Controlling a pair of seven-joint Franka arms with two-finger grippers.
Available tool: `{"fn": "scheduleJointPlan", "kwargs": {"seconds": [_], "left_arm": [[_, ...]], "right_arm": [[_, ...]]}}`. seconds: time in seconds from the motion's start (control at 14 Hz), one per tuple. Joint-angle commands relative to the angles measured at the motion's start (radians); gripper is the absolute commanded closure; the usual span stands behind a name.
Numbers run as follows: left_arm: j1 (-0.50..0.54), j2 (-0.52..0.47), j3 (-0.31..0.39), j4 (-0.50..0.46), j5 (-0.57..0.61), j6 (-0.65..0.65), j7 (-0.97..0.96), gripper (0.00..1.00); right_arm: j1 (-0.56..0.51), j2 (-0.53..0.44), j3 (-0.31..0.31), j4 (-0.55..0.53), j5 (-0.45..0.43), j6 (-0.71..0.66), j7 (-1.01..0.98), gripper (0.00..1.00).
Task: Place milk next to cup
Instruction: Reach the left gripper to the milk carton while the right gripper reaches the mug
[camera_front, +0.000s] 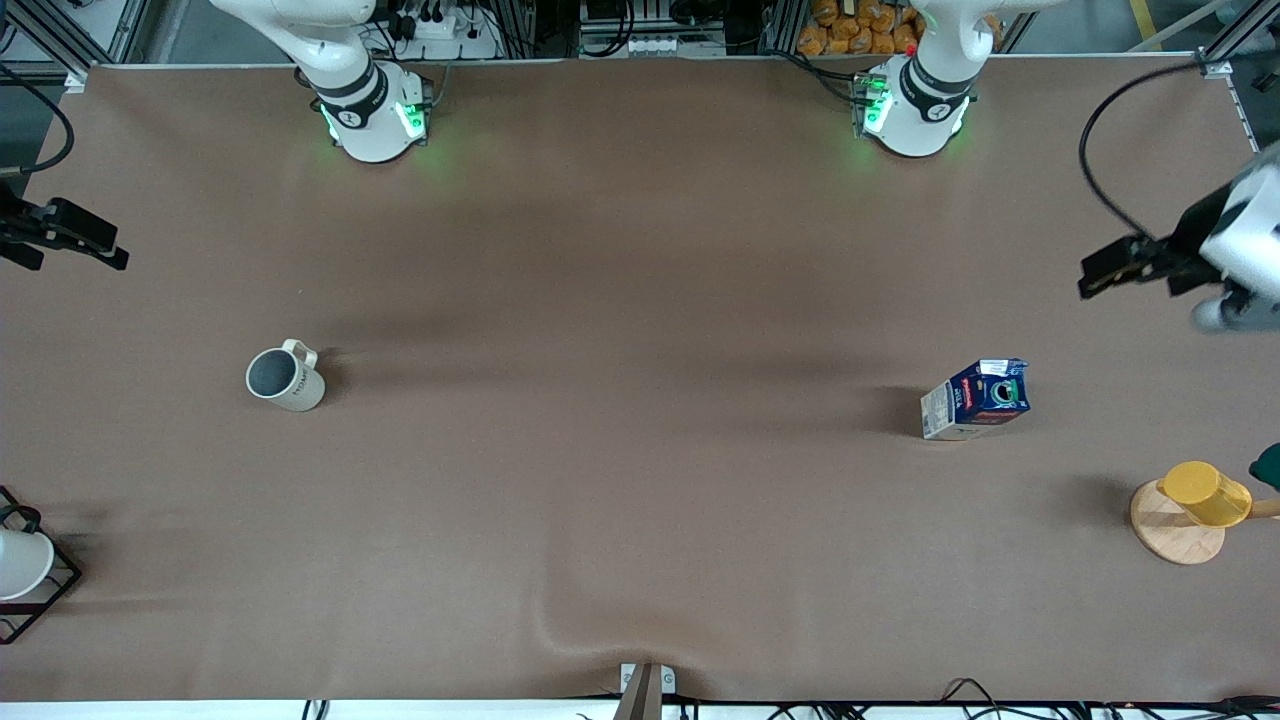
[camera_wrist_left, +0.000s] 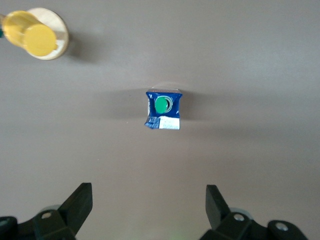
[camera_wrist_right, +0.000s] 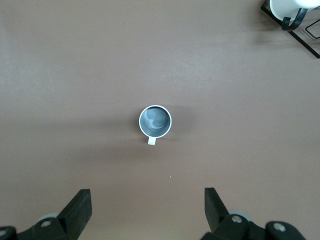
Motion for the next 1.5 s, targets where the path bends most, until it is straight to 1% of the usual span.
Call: {"fn": "scheduleJointPlan", "kwargs": {"seconds": [0.0,0.07,0.14,0.21,0.36,0.43,0.57,0.71,0.79,0.93,1.07,1.21,1.29,1.36,1.43], "left_arm": [[-0.007,0.044,-0.007,-0.066,-0.002,0.105,-0.076,0.00],[-0.002,0.058,-0.007,-0.101,-0.002,0.147,-0.076,0.00],[-0.008,0.066,-0.007,-0.115,-0.002,0.153,-0.090,0.00],[-0.024,0.069,-0.007,-0.124,0.000,0.162,-0.092,0.00],[-0.025,0.086,-0.007,-0.132,0.000,0.196,-0.093,0.00],[-0.025,0.098,-0.007,-0.143,0.000,0.202,-0.093,0.00],[-0.022,0.101,-0.004,-0.180,0.000,0.242,-0.096,0.00],[-0.021,0.104,-0.007,-0.207,0.000,0.285,-0.096,0.00],[-0.028,0.106,-0.007,-0.223,0.000,0.303,-0.108,0.00],[-0.027,0.107,-0.007,-0.271,0.000,0.387,-0.116,0.00],[-0.028,0.115,-0.007,-0.316,0.000,0.461,-0.118,0.00],[-0.024,0.127,-0.004,-0.335,0.003,0.498,-0.118,0.00],[-0.025,0.130,-0.004,-0.342,0.041,0.503,-0.118,0.00],[-0.031,0.133,-0.007,-0.342,0.075,0.503,-0.125,0.00],[-0.030,0.136,-0.007,-0.342,0.078,0.504,-0.133,0.00]], "right_arm": [[-0.009,-0.003,0.005,-0.050,0.009,0.069,0.012,0.00],[-0.016,-0.003,0.004,-0.074,0.011,0.089,0.010,0.00],[-0.014,-0.003,0.002,-0.087,0.011,0.092,0.012,0.00],[-0.008,-0.001,0.004,-0.105,0.011,0.127,0.037,0.00],[-0.019,0.000,0.004,-0.233,0.011,0.286,0.084,0.00],[-0.017,0.003,0.004,-0.278,0.011,0.343,0.087,0.00],[-0.003,0.052,0.005,-0.324,0.011,0.391,0.168,0.00],[0.021,0.074,0.004,-0.370,0.011,0.436,0.215,0.00],[0.029,0.101,0.004,-0.381,0.011,0.442,0.261,0.00],[0.044,0.191,0.005,-0.380,0.011,0.463,0.268,0.00],[0.067,0.280,0.005,-0.380,0.011,0.526,0.278,0.00],[0.084,0.330,0.004,-0.381,0.011,0.549,0.295,0.00],[0.086,0.350,0.004,-0.380,0.011,0.552,0.311,0.01],[0.086,0.370,0.004,-0.374,0.011,0.552,0.315,0.07],[0.089,0.387,0.004,-0.369,0.006,0.551,0.315,0.20]]}}
